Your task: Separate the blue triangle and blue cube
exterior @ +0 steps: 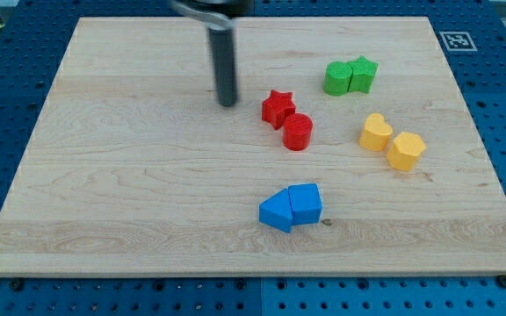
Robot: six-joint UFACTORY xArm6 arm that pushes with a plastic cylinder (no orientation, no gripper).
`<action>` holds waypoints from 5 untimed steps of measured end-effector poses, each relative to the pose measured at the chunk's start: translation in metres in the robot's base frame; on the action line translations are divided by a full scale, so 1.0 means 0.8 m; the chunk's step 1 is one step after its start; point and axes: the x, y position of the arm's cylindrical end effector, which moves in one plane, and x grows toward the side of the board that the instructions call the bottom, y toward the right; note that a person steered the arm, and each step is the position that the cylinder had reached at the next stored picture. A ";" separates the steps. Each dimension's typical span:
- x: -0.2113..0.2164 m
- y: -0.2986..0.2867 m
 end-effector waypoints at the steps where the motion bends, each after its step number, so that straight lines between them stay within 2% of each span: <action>1: 0.009 0.101; 2: -0.017 0.035; 3: 0.013 -0.007; 4: 0.047 0.079; 5: 0.044 0.032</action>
